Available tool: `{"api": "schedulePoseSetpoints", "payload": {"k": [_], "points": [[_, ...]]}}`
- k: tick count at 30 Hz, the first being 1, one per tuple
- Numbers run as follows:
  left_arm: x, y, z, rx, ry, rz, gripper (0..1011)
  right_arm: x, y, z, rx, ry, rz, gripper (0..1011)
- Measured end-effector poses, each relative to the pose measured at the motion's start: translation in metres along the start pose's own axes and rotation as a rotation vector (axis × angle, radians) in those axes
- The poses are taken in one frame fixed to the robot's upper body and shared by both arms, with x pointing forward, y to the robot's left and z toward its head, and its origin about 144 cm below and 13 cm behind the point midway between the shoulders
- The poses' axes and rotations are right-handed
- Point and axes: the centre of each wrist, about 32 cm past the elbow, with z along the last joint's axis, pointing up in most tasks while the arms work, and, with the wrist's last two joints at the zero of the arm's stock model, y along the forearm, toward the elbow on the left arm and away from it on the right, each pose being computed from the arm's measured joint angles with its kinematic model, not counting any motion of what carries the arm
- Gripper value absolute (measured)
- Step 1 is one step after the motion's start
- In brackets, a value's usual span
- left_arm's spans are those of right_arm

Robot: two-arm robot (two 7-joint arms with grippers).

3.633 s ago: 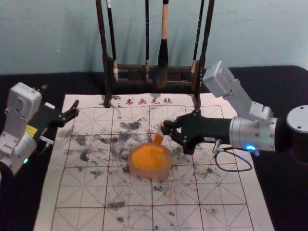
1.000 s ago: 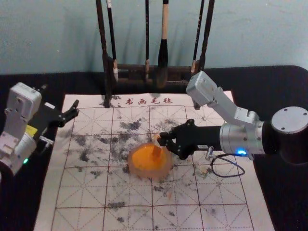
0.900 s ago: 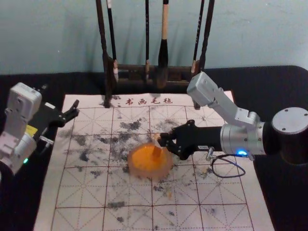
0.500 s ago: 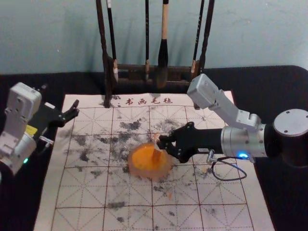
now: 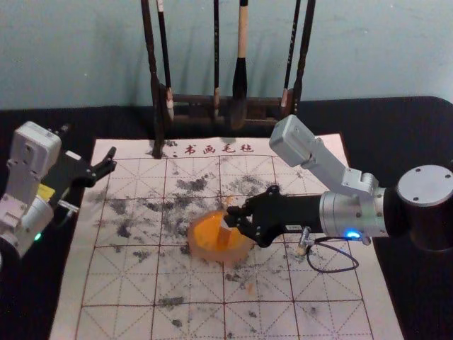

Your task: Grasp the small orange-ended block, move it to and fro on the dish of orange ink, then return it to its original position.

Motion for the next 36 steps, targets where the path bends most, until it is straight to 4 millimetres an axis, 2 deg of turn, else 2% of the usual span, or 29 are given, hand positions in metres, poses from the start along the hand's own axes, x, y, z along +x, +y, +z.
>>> {"api": "schedulePoseSetpoints", "payload": {"k": [36], "points": [[0.0, 0.0, 0.0, 0.0, 0.0, 0.0, 1001, 0.004, 0.026, 0.01, 0.009, 0.015, -0.026, 99]]}}
